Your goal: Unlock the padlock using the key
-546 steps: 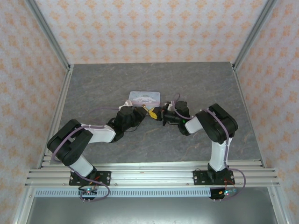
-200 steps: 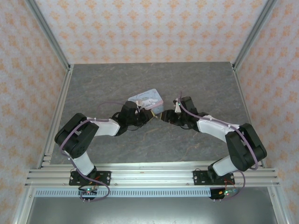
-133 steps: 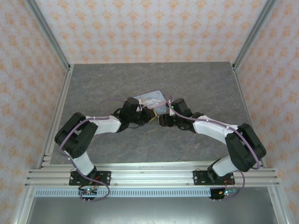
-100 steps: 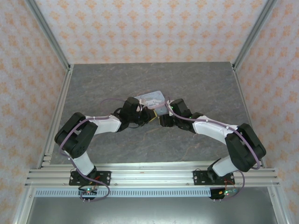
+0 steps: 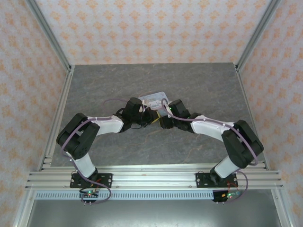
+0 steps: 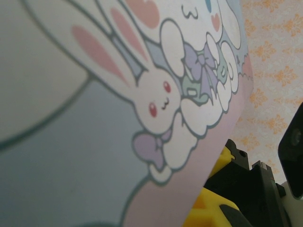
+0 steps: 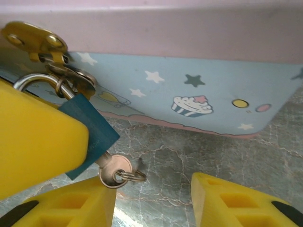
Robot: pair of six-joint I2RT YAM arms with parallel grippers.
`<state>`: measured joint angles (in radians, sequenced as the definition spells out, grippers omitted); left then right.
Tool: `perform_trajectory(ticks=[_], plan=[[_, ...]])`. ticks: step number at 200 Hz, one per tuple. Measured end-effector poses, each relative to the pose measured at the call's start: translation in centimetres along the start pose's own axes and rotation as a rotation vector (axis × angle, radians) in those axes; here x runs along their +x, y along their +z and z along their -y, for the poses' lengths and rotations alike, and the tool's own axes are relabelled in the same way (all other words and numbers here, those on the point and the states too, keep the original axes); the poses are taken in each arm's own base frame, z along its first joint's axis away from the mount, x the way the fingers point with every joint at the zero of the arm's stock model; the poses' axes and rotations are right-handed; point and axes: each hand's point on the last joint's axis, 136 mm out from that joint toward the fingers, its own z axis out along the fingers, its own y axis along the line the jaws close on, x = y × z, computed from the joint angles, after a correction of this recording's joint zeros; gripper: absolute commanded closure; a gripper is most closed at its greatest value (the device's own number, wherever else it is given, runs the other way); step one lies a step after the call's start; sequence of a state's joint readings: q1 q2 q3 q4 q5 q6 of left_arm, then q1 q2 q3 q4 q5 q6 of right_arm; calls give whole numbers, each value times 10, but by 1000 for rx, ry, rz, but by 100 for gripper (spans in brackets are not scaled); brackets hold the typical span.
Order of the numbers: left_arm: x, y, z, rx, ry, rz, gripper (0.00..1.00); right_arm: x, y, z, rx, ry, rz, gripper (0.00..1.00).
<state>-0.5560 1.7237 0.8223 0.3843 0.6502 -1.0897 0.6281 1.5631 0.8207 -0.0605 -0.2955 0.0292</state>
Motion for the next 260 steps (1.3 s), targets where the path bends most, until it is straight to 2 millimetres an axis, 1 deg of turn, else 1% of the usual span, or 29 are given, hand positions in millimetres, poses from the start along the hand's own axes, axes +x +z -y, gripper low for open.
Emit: perform_trajectory(ticks=[42,91,100,114,132,156,174,186,215,221,225,230,237,240,248,260], plan=[[-2,0,-1,-3,-2,5,100,-5,7,-4,-7,-20,-6,63],[-3,2,-5,-10,-8,4,100,-4,9,-4,-2,-38,-11,66],[-3,2,-5,-9,-8,4,100,-4,9,-4,0,-40,-10,70],[-3,2,-4,-6,-6,6,100,-6,9,-4,1,-47,-6,72],[-4,2,-3,0,-2,10,100,-7,8,-5,0,-58,-3,78],[-5,3,-2,4,0,13,100,-7,8,-7,-2,-66,-2,91],[-8,2,-3,1,-2,23,100,-6,8,-6,-1,-62,-8,98],[-9,2,-3,2,-3,24,100,-7,8,-5,-4,-55,-6,100],[-9,2,-3,3,-2,25,100,-9,6,-4,-70,9,-16,100],[-10,2,-2,5,0,26,100,-9,5,-5,-91,27,-20,95],[-10,2,-2,6,1,26,100,-9,5,-5,-105,40,-23,91],[-10,2,-1,7,3,27,100,-9,4,-5,-119,57,-25,83],[-10,2,-1,9,6,27,100,-10,3,-5,-139,79,-29,69],[-10,2,-1,9,8,26,100,-10,3,-5,-145,82,-29,66],[-10,2,-1,9,9,25,100,-11,1,-3,-152,96,-28,62],[-10,2,0,10,12,24,100,-11,0,-1,-163,116,-29,61]])
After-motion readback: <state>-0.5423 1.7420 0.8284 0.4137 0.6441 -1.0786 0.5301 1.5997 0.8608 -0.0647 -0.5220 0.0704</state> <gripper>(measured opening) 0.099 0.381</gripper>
